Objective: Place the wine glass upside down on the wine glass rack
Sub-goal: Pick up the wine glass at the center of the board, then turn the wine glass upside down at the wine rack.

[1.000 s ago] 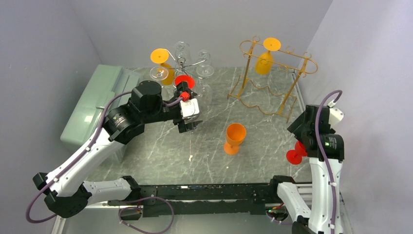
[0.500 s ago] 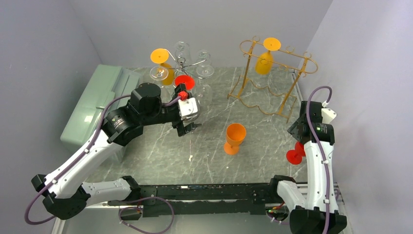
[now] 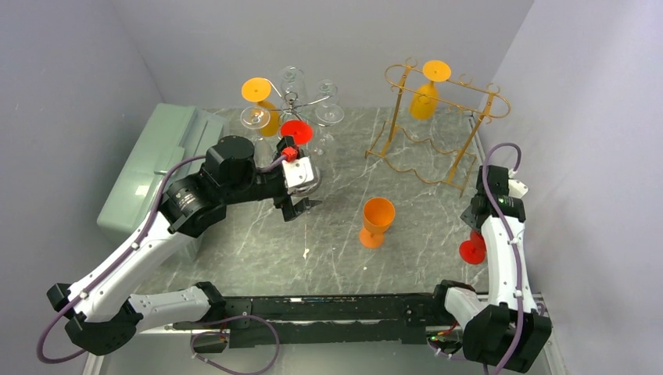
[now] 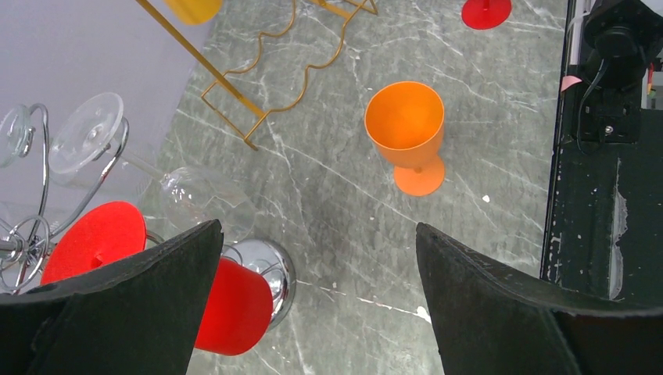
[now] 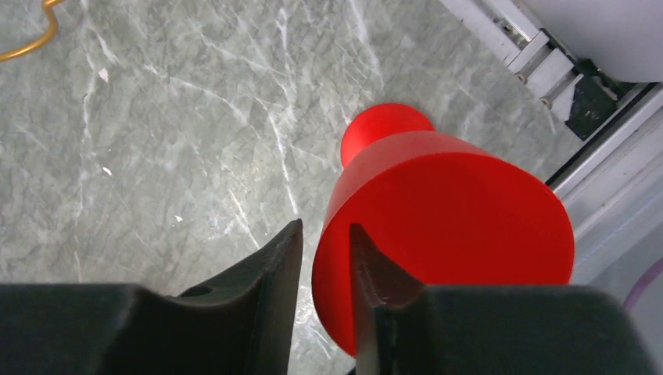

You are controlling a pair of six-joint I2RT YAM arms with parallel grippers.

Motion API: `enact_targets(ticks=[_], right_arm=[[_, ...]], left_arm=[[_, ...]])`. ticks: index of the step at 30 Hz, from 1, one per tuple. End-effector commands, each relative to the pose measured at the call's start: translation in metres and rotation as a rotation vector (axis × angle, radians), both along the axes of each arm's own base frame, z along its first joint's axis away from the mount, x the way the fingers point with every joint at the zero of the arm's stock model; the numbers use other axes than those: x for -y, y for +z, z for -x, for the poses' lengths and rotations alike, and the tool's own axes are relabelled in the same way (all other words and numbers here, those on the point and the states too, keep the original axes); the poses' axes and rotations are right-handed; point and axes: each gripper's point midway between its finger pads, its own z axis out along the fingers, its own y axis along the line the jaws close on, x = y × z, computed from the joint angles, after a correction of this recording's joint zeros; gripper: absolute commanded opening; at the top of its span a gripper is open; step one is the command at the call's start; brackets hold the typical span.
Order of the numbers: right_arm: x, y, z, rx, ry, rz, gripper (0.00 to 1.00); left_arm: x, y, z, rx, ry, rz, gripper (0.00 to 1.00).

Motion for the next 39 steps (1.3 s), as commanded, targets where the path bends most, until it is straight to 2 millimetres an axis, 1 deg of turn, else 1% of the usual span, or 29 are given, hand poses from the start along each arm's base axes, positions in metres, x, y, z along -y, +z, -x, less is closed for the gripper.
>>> enact_targets(ticks=[1, 3, 5, 8, 11, 14, 15, 16, 18, 20, 21, 25, 31, 32, 34, 39], right_arm=[[0.001, 0.009, -0.017, 0.1, 0.001, -0.004, 0.23], [-0.002, 0.027, -0.02, 0.157, 0.0, -0.01, 0.1], [-0.007, 0.053, -0.025, 0.242, 0.016, -0.025, 0.01], [-0.017, 0.097, -0.032, 0.354, 0.04, -0.059, 0.0], [-0.038, 0.142, -0.042, 0.506, 0.124, -0.121, 0.0], [-0.069, 0.182, -0.051, 0.642, 0.259, -0.225, 0.0], [-0.079, 0.202, -0.054, 0.707, 0.312, -0.25, 0.0], [-0.088, 0.216, -0.056, 0.757, 0.353, -0.274, 0.0], [-0.11, 0.244, -0.056, 0.852, 0.463, -0.339, 0.0], [-0.129, 0.268, -0.055, 0.93, 0.559, -0.395, 0.0], [-0.136, 0.276, -0.054, 0.959, 0.598, -0.417, 0.0], [-0.155, 0.3, -0.05, 1.036, 0.701, -0.476, 0.0], [-0.186, 0.34, -0.038, 1.216, 0.878, -0.642, 0.0], [-0.191, 0.344, -0.036, 1.23, 0.908, -0.676, 0.0], [-0.196, 0.346, -0.035, 1.253, 0.937, -0.722, 0.0], [-0.197, 0.334, -0.037, 1.247, 0.941, -0.746, 0.0]], left_arm=[[-0.002, 0.011, 0.004, -0.006, 0.016, 0.043, 0.99], [-0.001, 0.013, 0.004, -0.007, 0.011, 0.049, 1.0], [0.001, 0.017, 0.003, 0.002, 0.005, 0.06, 0.99], [0.007, 0.022, 0.0, 0.002, 0.003, 0.079, 1.0], [0.013, 0.027, -0.005, -0.009, 0.011, 0.101, 0.99], [0.02, 0.035, -0.014, -0.025, 0.038, 0.125, 0.99], [0.022, 0.039, -0.017, -0.032, 0.047, 0.133, 0.99], [0.025, 0.039, -0.021, -0.042, 0.056, 0.134, 0.99], [0.03, 0.042, -0.026, -0.056, 0.066, 0.138, 0.99], [0.036, 0.043, -0.032, -0.071, 0.073, 0.143, 0.99], [0.039, 0.043, -0.034, -0.077, 0.074, 0.145, 1.0], [0.051, 0.044, -0.04, -0.118, 0.068, 0.158, 0.99], [0.072, 0.035, -0.045, -0.22, 0.05, 0.171, 0.99], [0.076, 0.032, -0.047, -0.23, 0.046, 0.171, 1.0], [0.081, 0.034, -0.054, -0.232, 0.063, 0.19, 0.99], [0.089, 0.047, -0.082, -0.189, 0.154, 0.26, 0.99]])
